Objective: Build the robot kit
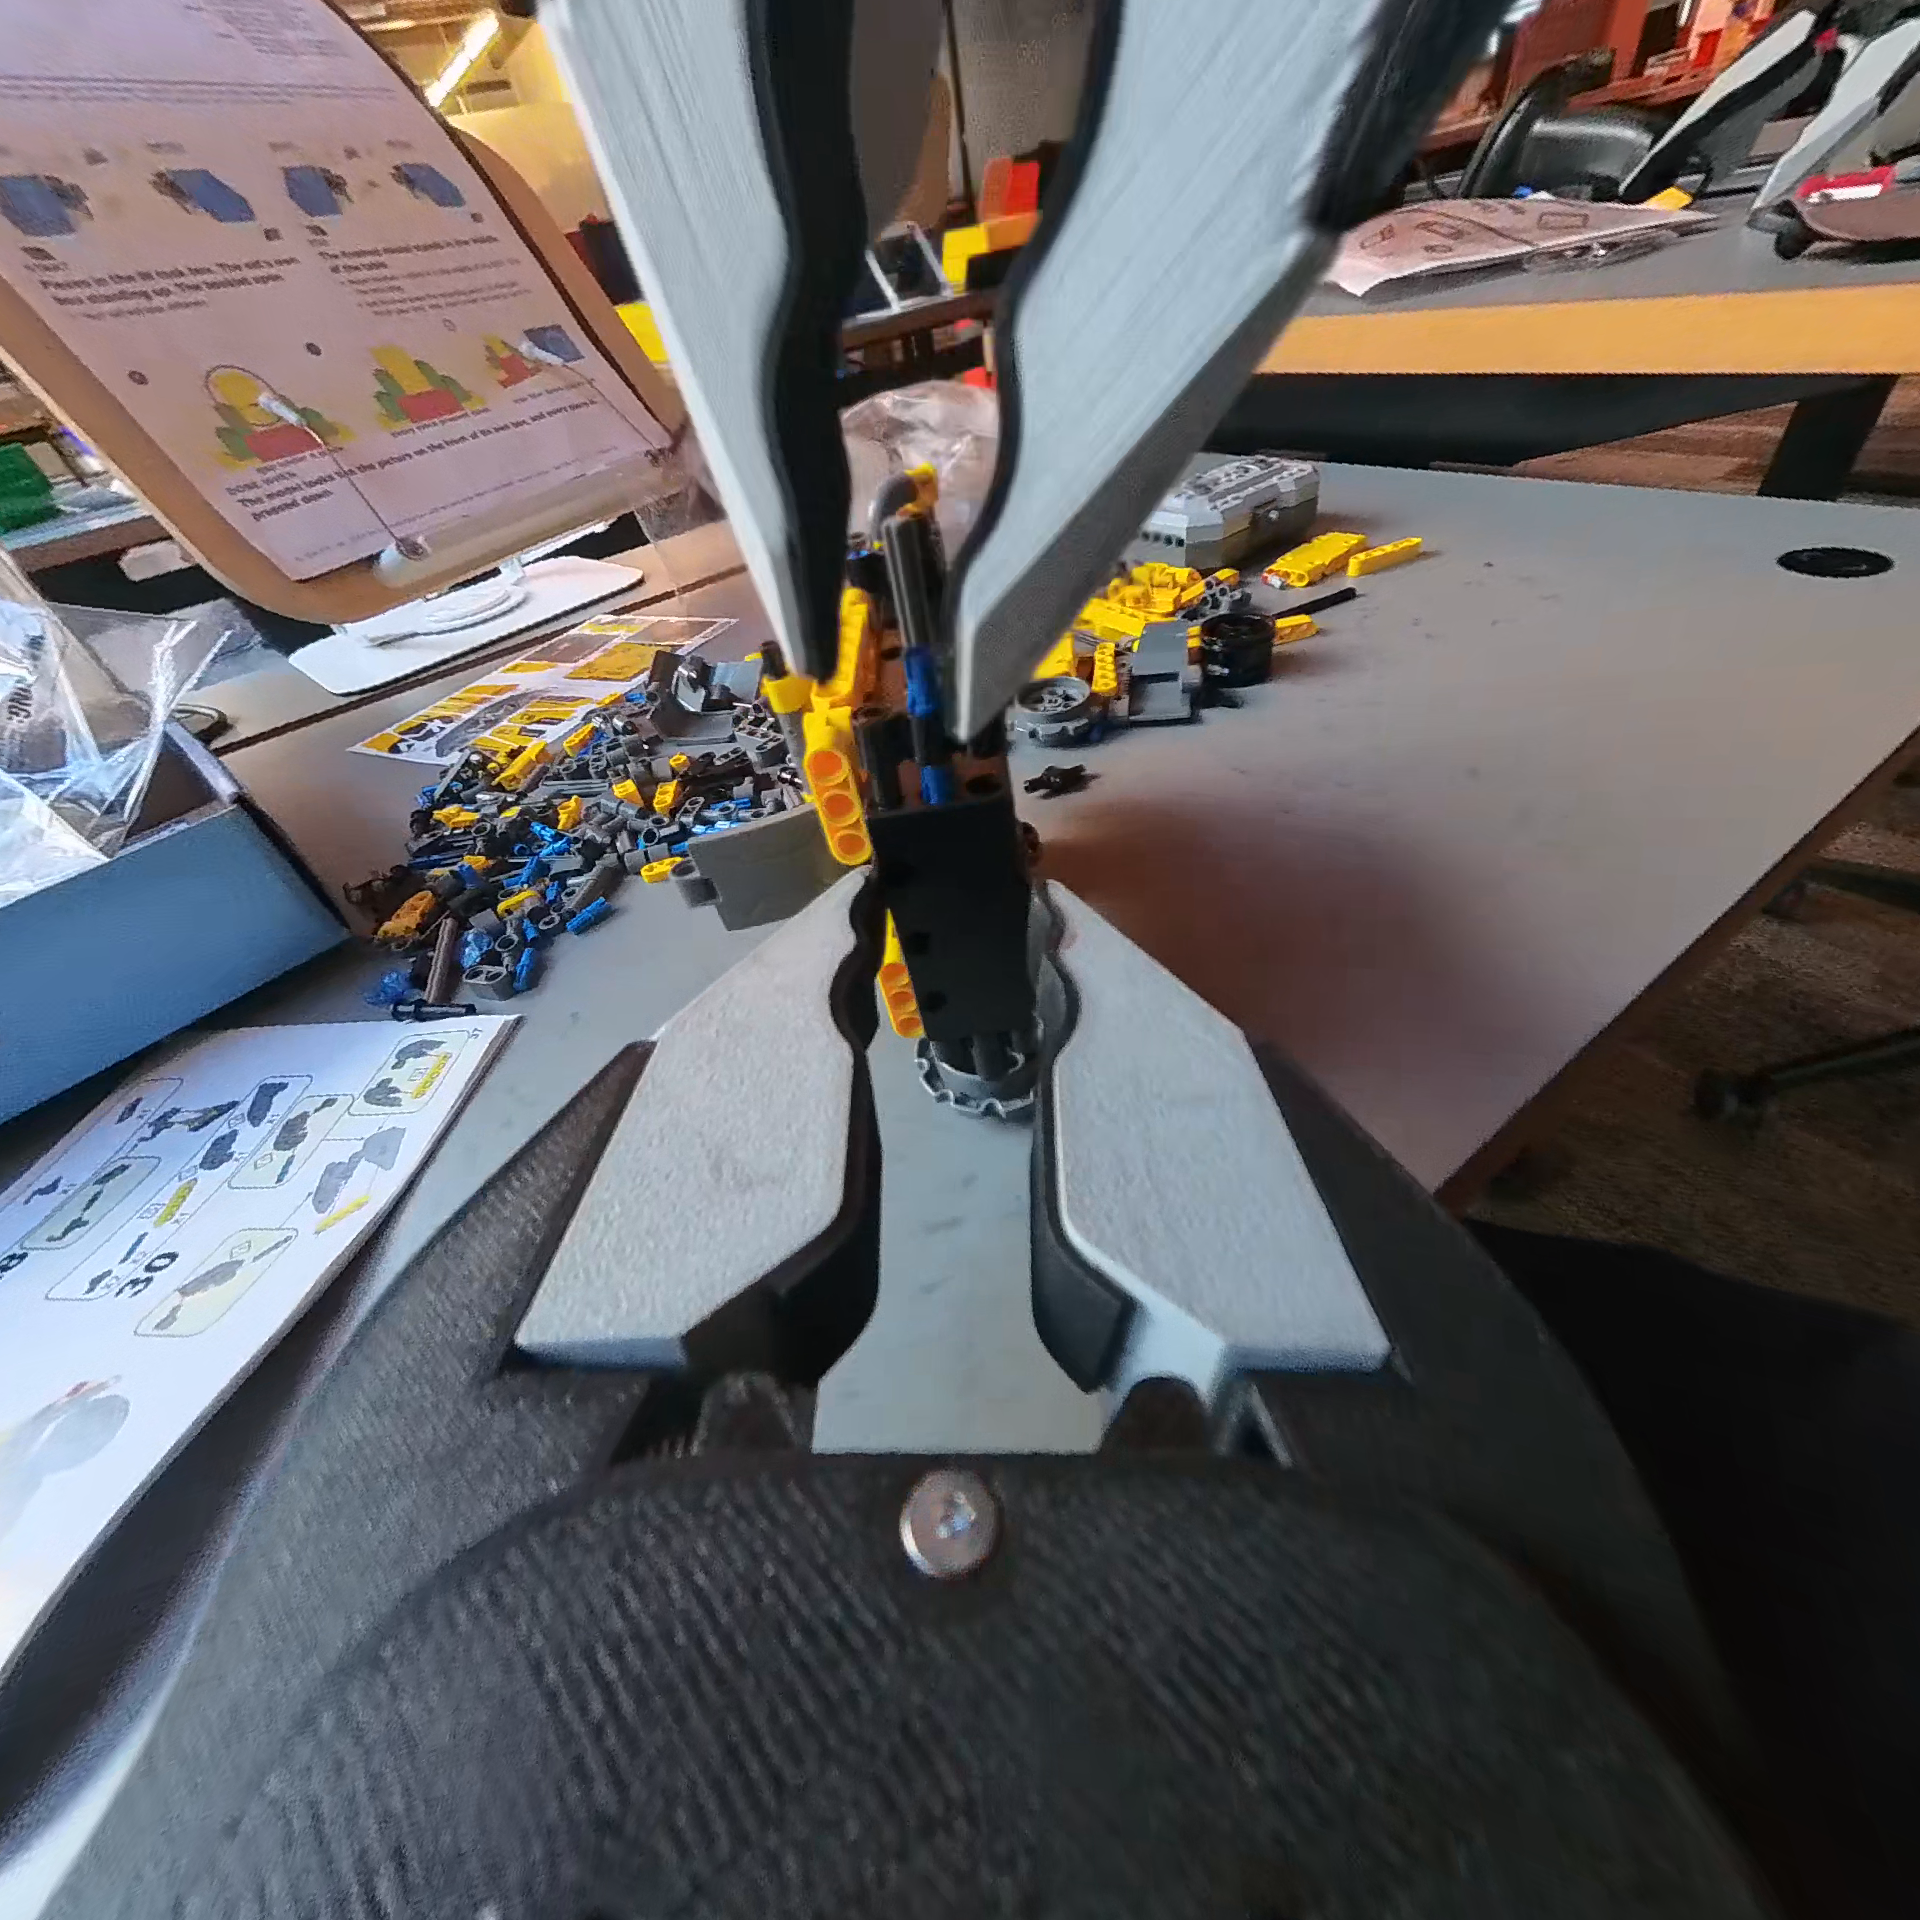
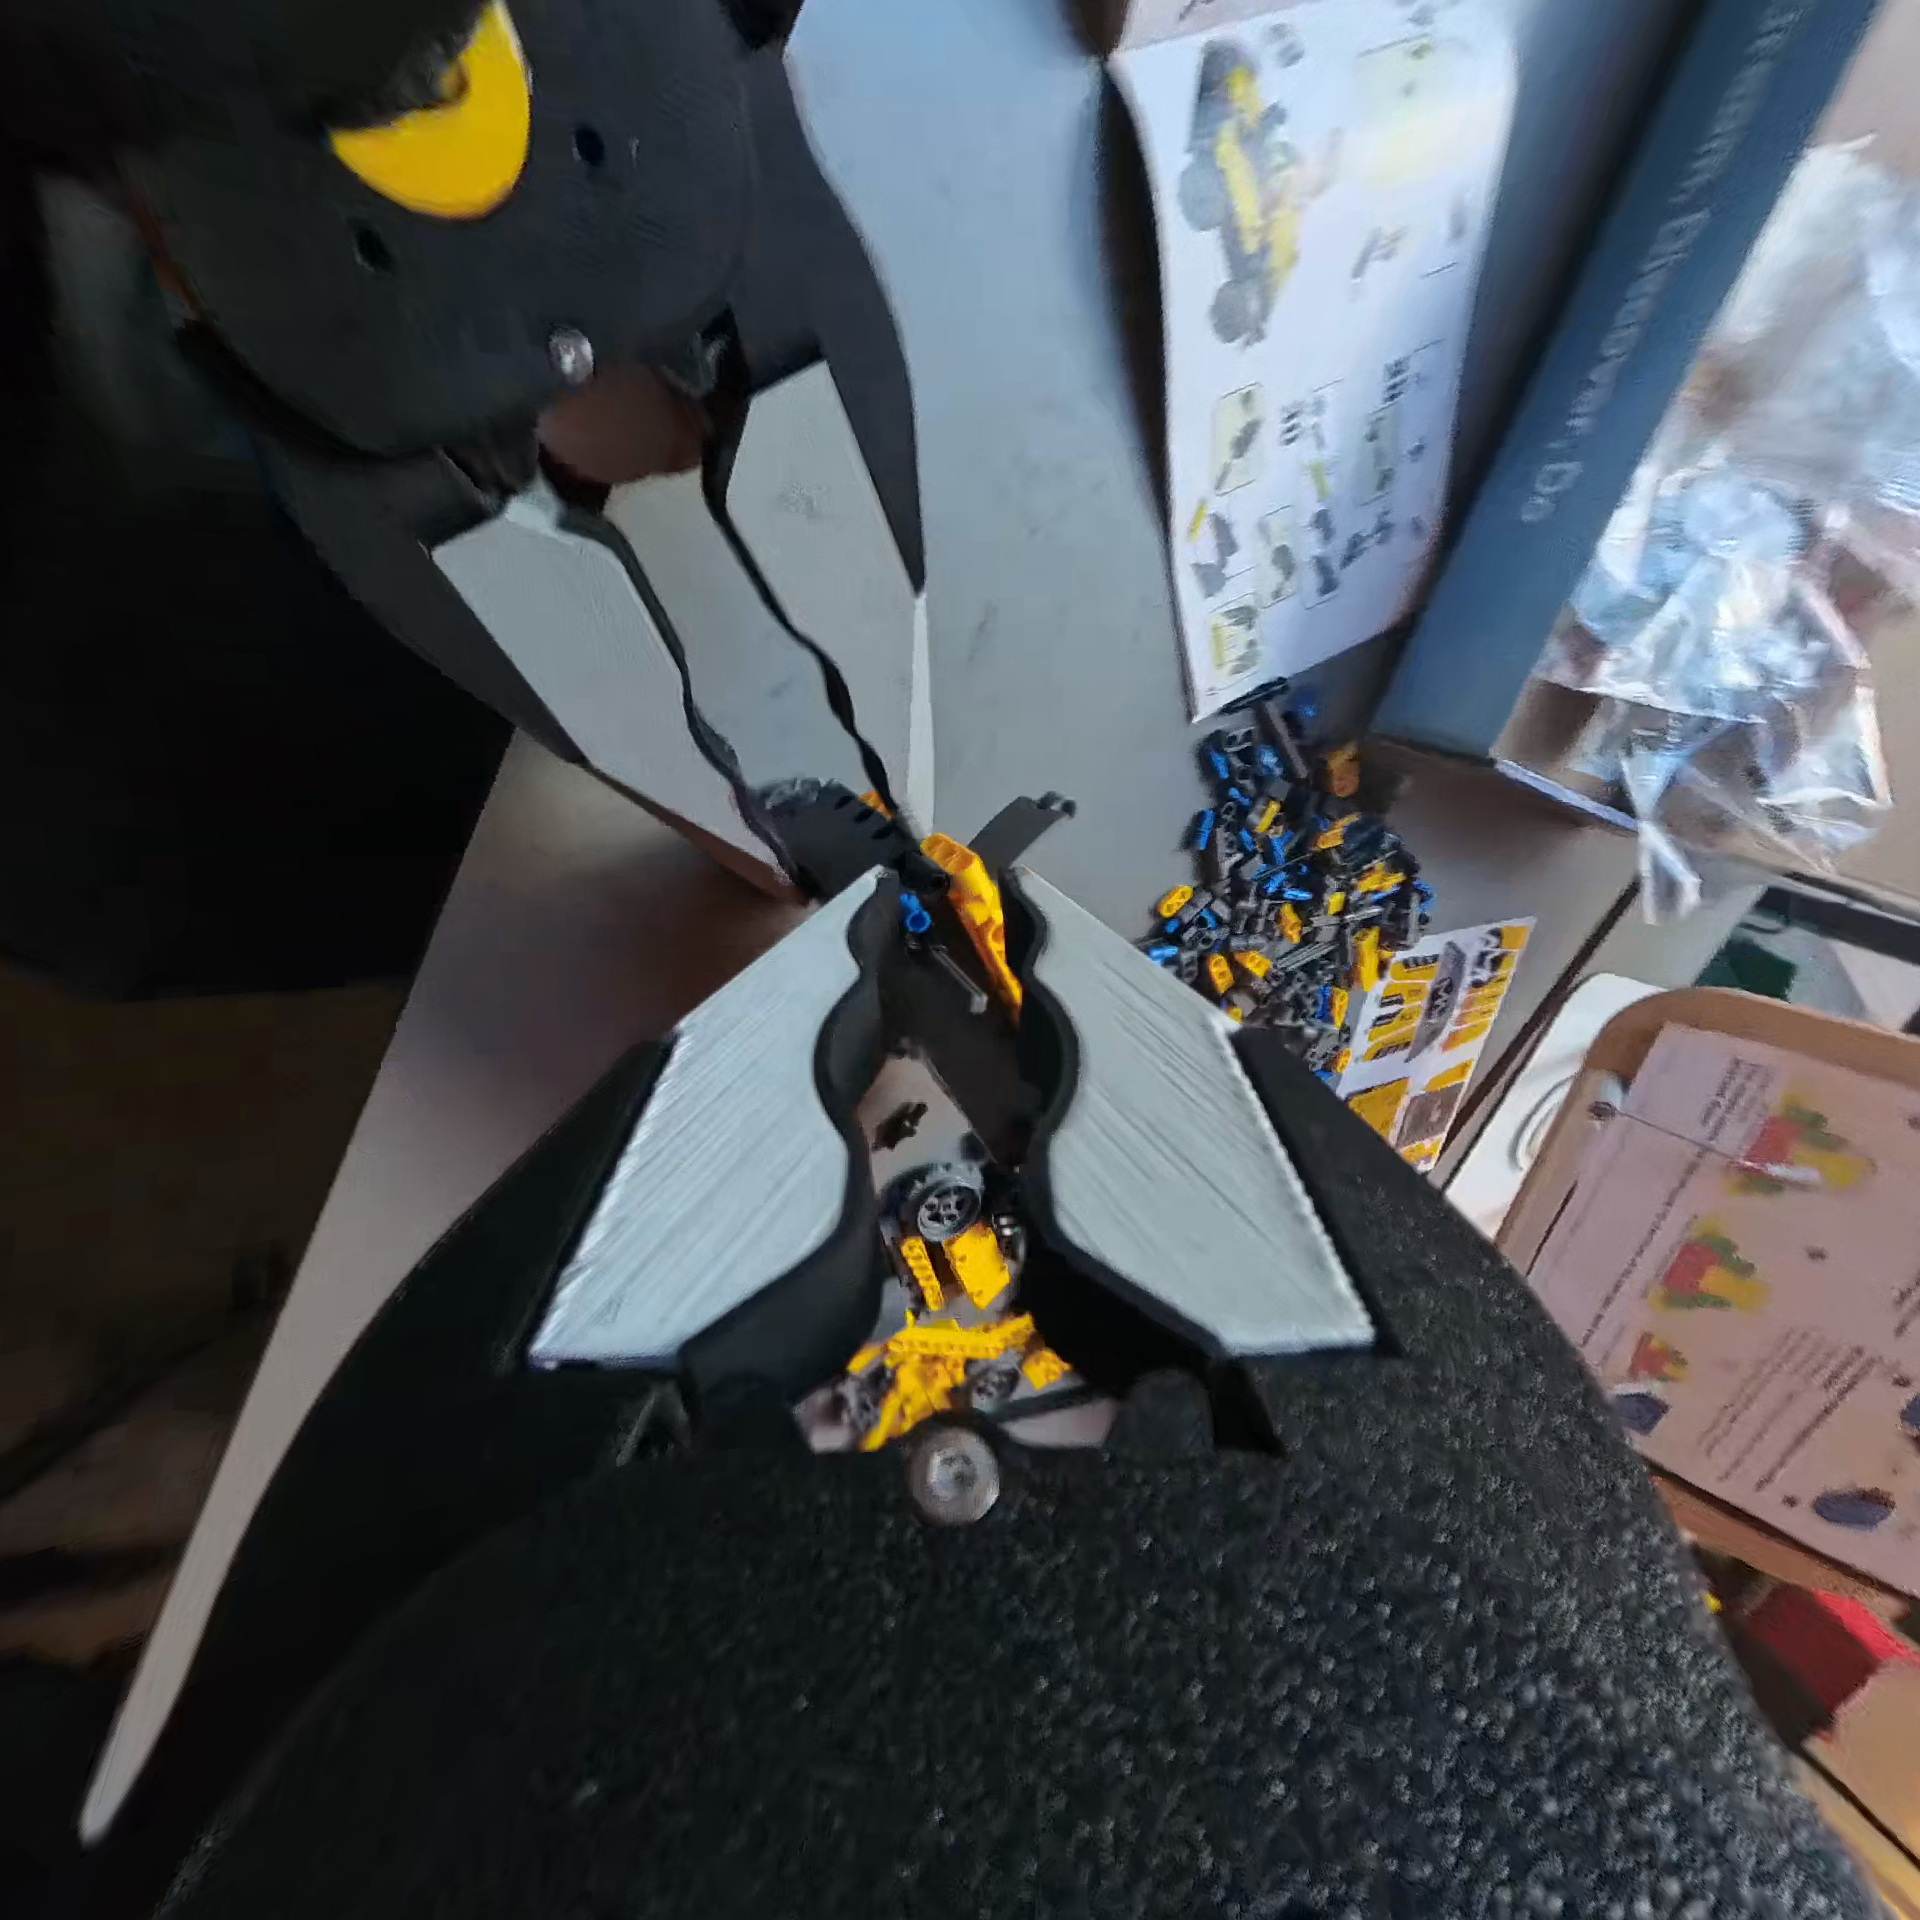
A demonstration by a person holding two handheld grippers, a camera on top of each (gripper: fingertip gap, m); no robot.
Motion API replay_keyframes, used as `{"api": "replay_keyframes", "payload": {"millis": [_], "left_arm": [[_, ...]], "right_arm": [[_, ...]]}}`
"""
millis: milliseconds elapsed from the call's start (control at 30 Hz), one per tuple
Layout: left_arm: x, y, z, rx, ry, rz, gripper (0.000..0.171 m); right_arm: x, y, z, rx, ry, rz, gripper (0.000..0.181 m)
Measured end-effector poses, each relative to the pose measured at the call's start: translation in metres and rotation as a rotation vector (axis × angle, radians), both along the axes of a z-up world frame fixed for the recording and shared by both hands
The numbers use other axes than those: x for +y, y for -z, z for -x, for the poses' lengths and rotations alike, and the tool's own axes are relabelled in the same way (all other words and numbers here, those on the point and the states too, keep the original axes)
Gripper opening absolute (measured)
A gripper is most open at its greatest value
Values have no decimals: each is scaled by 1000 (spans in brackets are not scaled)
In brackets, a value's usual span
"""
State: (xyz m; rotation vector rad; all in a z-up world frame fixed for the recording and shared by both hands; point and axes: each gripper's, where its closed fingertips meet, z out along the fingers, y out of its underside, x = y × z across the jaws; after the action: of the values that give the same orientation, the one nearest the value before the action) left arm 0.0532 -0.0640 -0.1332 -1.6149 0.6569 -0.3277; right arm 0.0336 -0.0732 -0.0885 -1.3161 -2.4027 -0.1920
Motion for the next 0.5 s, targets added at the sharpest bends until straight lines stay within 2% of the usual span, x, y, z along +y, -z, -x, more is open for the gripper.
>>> {"api": "replay_keyframes", "payload": {"millis": [67,267,500], "left_arm": [[-1,0,2,4,15,2,24],[0,0,6,0,45,22,24],[-1,1,7,6,73,24,24]], "right_arm": [[0,9,-3,-90,-13,10,18],[-1,2,0,-105,-10,46,15],[-2,9,-2,-202,-30,50,7]]}}
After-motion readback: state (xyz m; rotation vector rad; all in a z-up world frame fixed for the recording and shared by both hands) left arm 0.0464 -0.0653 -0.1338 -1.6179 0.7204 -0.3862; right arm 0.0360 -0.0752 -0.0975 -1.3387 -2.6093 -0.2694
